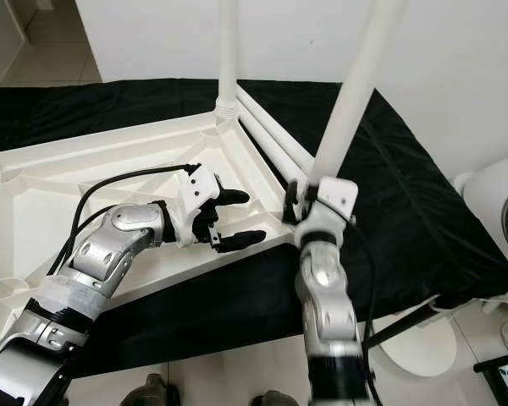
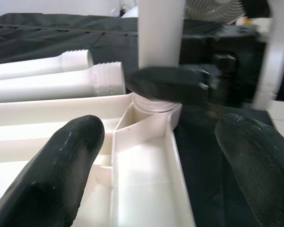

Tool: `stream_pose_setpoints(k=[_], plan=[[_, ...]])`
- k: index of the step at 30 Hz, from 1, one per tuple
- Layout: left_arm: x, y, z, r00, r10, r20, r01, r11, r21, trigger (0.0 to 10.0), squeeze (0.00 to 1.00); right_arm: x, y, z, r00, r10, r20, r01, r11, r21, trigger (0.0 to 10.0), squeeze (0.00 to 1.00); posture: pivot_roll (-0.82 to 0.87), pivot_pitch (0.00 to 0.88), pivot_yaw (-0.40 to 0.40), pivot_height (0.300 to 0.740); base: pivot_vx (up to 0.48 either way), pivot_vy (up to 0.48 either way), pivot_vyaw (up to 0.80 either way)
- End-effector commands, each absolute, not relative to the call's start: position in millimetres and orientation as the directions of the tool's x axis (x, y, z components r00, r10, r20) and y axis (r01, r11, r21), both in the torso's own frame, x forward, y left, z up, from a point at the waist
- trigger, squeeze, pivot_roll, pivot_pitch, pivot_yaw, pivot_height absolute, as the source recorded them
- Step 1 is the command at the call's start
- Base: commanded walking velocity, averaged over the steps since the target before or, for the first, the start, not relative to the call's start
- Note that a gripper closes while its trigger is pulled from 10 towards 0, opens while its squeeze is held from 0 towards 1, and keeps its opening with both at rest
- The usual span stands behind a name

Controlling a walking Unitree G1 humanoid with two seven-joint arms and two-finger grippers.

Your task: Building children table

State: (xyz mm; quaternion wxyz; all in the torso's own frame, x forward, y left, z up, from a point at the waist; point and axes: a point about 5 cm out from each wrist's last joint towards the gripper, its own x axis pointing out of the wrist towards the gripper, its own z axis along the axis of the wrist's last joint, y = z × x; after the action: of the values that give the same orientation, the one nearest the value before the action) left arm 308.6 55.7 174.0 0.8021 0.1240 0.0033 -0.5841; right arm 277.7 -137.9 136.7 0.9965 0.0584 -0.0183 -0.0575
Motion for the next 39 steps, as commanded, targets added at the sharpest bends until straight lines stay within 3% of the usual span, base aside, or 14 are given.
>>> stream_pose_setpoints(k=[1,2,6,10,14,21,28,31,32,34,35,36,37,39], plan=[[308.4,53.5,173.6,0.316,-0.936,-0.154,0.936,0.282,0.209,10.0,0.0,278.2,-134.2,139.5,0.994,-0.099,0.04,0.092,0.986,0.138,10.0,0.52,-0.01,0.029,-0.035,0.74,0.0,0.0,0.0],[307.5,53.0,173.1,0.315,-0.937,-0.153,0.936,0.279,0.216,10.0,0.0,277.3,-139.0,138.1,0.997,-0.072,0.036,0.067,0.99,0.124,10.0,0.0,-0.01,0.026,-0.036,0.74,0.0,0.0,0.0],[303.6,49.5,172.6,0.3,-0.943,-0.142,0.938,0.264,0.227,10.0,0.0,277.4,-161.2,134.9,0.997,0.03,0.065,-0.03,1.0,-0.006,10.0,0.0,-0.02,0.019,-0.033,0.74,0.0,0.0,0.0],[303.1,48.9,172.6,0.298,-0.944,-0.141,0.938,0.262,0.228,10.0,0.0,277.6,-164.6,135.0,0.996,0.055,0.073,-0.052,0.998,-0.044,10.0,0.0,-0.02,0.019,-0.033,0.74,0.0,0.0,0.0],[301.3,44.4,172.9,0.293,-0.947,-0.133,0.938,0.258,0.231,10.0,0.0,284.3,-180.7,132.9,0.981,0.184,0.053,-0.178,0.978,-0.107,10.0,0.0,-0.02,0.014,-0.028,0.74,0.0,0.0,0.0],[300.9,40.6,171.3,0.297,-0.946,-0.129,0.938,0.263,0.227,10.0,0.0,296.5,-185.5,132.4,0.939,0.343,0.028,-0.336,0.931,-0.145,10.0,0.0,0.0,0.004,-0.026,0.74,0.0,0.0,0.0],[301.4,39.3,172.4,0.301,-0.946,-0.122,0.936,0.268,0.229,10.0,0.0,305.5,-187.2,134.8,0.913,0.406,0.034,-0.395,0.904,-0.166,10.0,0.0,0.0,0.003,-0.02,0.74,0.0,0.0,0.0],[301.5,37.9,173.6,0.297,-0.947,-0.12,0.937,0.265,0.23,10.0,0.0,317.0,-185.2,139.1,0.899,0.437,0.036,-0.424,0.886,-0.188,9.6,0.0,0.01,0.001,-0.015,0.74,0.0,0.0,0.0],[301.5,37.2,174.2,0.295,-0.948,-0.118,0.937,0.263,0.23,10.0,0.0,320.9,-184.4,139.9,0.894,0.448,0.033,-0.432,0.878,-0.208,4.3,0.0,0.01,0.001,-0.014,0.74,0.0,0.0,0.0],[301.4,36.8,174.4,0.294,-0.949,-0.117,0.937,0.262,0.23,10.0,0.0,323.4,-184.2,140.1,0.889,0.457,0.031,-0.44,0.871,-0.22,4.3,0.0,0.01,0.001,-0.014,0.74,0.0,0.0,0.0],[301.4,36.6,174.5,0.294,-0.949,-0.117,0.937,0.262,0.231,10.0,0.0,324.3,-184.4,138.2,0.887,0.462,0.02,-0.446,0.867,-0.222,1.6,0.0,0.01,0.001,-0.016,0.74,0.0,0.0,0.0],[301.4,36.6,174.5,0.294,-0.949,-0.117,0.937,0.262,0.231,10.0,0.0,324.3,-184.4,138.2,0.887,0.462,0.02,-0.446,0.867,-0.222,1.6,0.0,0.01,0.001,-0.016,0.74,0.0,0.0,0.0],[301.5,36.5,174.5,0.294,-0.949,-0.117,0.937,0.262,0.231,10.0,0.0,324.3,-184.6,136.4,0.886,0.463,0.013,-0.449,0.866,-0.222,0.0,0.0,0.01,0.001,-0.016,0.74,0.0,0.0,0.0],[301.6,36.6,174.3,0.295,-0.948,-0.117,0.937,0.263,0.231,10.0,0.0,323.2,-184.6,132.6,0.883,0.469,0.0,-0.459,0.864,-0.208,0.0,0.0,0.01,0.001,-0.016,0.74,0.0,0.0,0.0]])
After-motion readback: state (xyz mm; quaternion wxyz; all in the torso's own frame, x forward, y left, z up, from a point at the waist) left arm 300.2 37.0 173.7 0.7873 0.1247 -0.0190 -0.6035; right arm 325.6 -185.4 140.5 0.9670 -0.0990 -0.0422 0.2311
